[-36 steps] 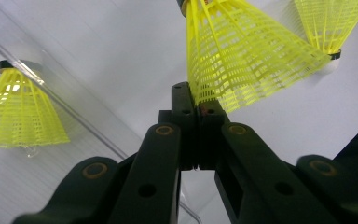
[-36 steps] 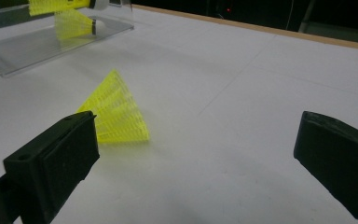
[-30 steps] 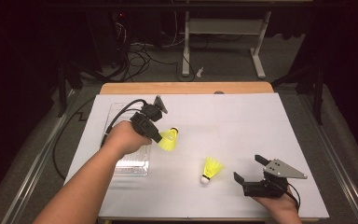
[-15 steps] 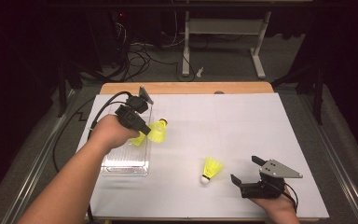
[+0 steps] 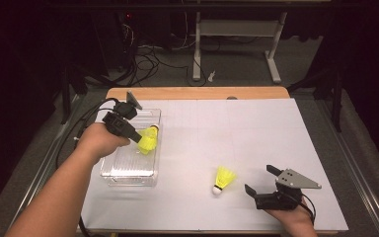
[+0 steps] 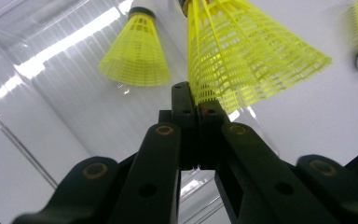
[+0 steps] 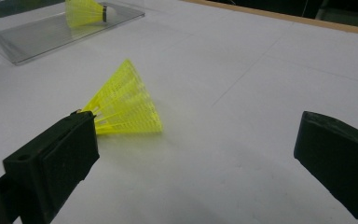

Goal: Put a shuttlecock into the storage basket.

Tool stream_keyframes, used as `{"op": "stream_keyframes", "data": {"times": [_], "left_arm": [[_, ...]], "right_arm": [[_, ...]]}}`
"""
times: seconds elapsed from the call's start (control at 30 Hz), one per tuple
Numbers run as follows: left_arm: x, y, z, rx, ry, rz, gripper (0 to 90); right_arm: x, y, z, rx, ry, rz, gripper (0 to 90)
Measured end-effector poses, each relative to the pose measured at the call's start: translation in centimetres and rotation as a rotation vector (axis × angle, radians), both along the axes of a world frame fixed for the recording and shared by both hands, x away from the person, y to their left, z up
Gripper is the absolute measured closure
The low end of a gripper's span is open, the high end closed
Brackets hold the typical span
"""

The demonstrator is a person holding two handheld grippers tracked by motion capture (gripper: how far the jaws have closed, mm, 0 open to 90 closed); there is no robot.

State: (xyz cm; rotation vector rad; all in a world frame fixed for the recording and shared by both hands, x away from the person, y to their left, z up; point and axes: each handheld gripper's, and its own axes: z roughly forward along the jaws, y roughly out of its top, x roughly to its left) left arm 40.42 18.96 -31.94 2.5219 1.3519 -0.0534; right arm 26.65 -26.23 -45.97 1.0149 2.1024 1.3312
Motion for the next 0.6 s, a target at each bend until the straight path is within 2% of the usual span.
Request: {"op": "stream_keyframes", "data": {"times": [0.3, 0.6], "left_arm": [[0.0, 2.2, -1.0, 0.0, 0.01, 0.049, 89.1], [0.1, 3.8, -1.5, -0.008, 0.017, 0.086, 89.0]], "right_arm": [[0.0, 0.0, -0.3, 0.023, -0.021, -0.001, 0.3], [0.0, -0.2, -0.3, 0.028, -0.021, -0.005, 0.3]]}}
